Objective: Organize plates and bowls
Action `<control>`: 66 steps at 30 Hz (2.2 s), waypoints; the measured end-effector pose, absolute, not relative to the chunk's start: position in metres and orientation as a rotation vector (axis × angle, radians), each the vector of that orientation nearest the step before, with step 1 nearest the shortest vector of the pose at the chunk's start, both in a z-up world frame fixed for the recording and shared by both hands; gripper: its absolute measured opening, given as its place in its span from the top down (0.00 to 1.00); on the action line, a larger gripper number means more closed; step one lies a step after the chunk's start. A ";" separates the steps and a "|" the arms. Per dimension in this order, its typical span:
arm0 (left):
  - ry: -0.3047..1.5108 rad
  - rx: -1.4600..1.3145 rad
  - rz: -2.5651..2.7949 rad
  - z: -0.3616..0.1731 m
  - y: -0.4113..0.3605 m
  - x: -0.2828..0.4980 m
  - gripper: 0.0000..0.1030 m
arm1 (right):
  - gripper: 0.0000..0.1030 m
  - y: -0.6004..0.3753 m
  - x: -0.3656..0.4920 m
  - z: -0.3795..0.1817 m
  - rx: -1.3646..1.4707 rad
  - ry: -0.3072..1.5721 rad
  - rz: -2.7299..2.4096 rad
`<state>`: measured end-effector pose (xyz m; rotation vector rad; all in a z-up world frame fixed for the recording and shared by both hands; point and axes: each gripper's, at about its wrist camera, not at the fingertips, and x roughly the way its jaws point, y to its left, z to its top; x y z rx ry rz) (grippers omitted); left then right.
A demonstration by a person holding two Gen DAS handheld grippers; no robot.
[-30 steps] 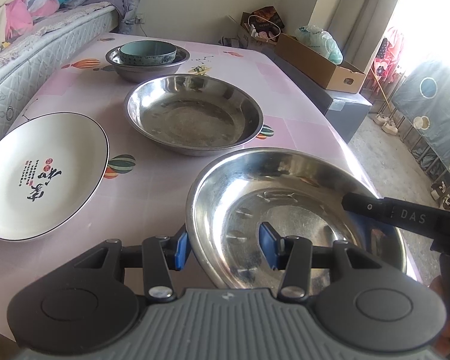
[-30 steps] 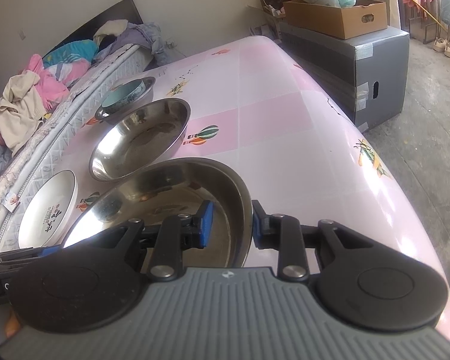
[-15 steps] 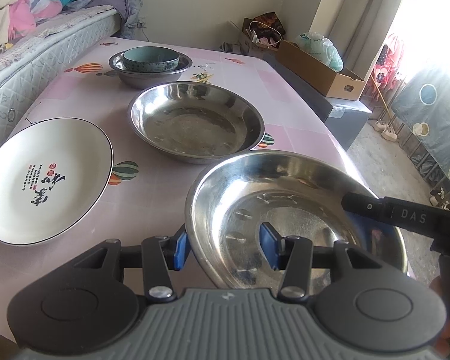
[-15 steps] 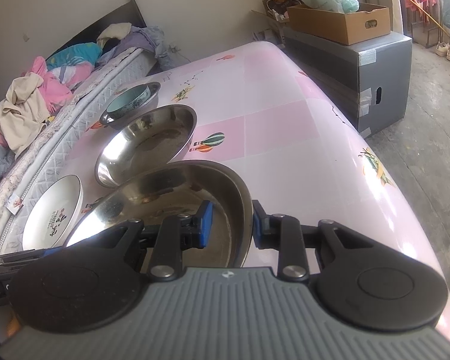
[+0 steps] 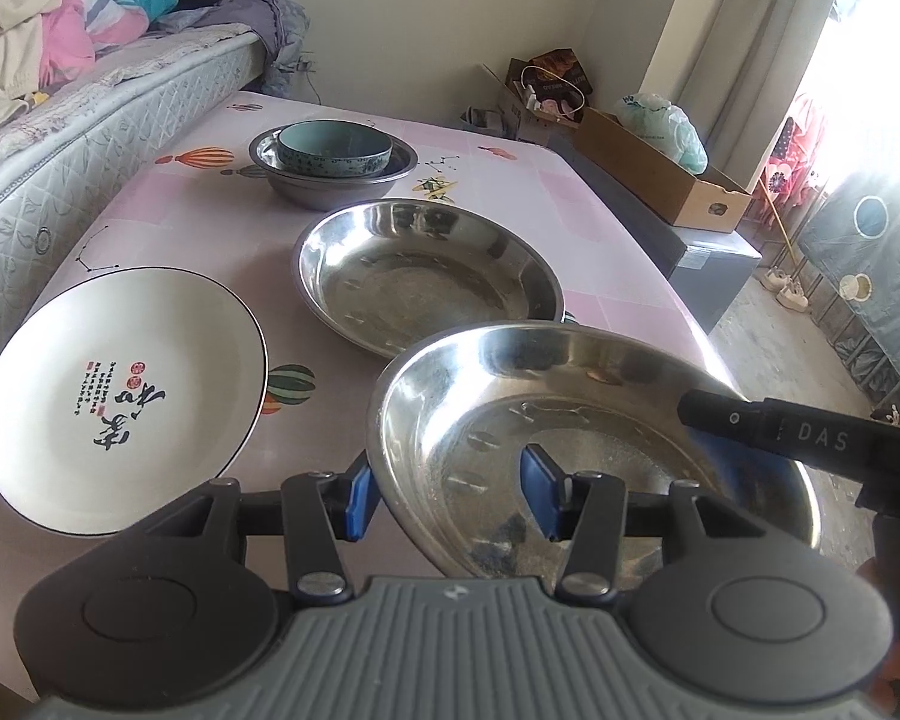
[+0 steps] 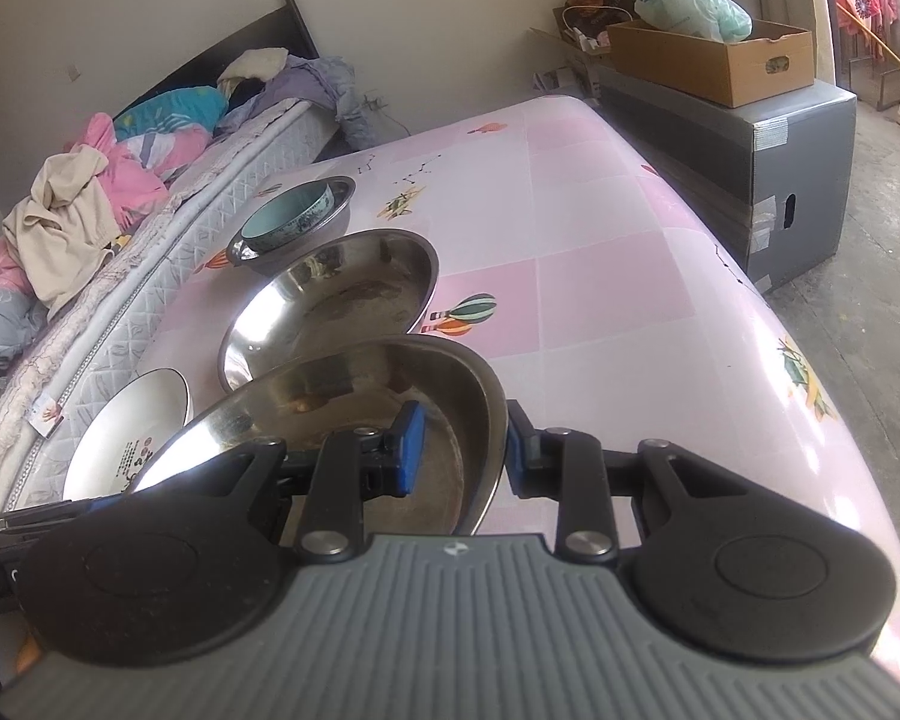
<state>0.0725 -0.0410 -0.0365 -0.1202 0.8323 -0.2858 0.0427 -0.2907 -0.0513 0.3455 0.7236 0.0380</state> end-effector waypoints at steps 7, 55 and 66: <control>0.826 -0.130 -0.277 -0.034 -0.035 0.086 0.51 | 0.73 -0.283 0.060 -0.048 0.342 0.723 0.051; 0.852 -0.165 -0.184 -0.037 -0.017 0.182 0.42 | 0.57 -0.277 0.198 -0.072 0.353 0.755 0.071; 0.744 -0.200 -0.144 -0.014 0.032 0.129 0.25 | 0.53 -0.252 0.139 -0.050 0.401 0.771 0.171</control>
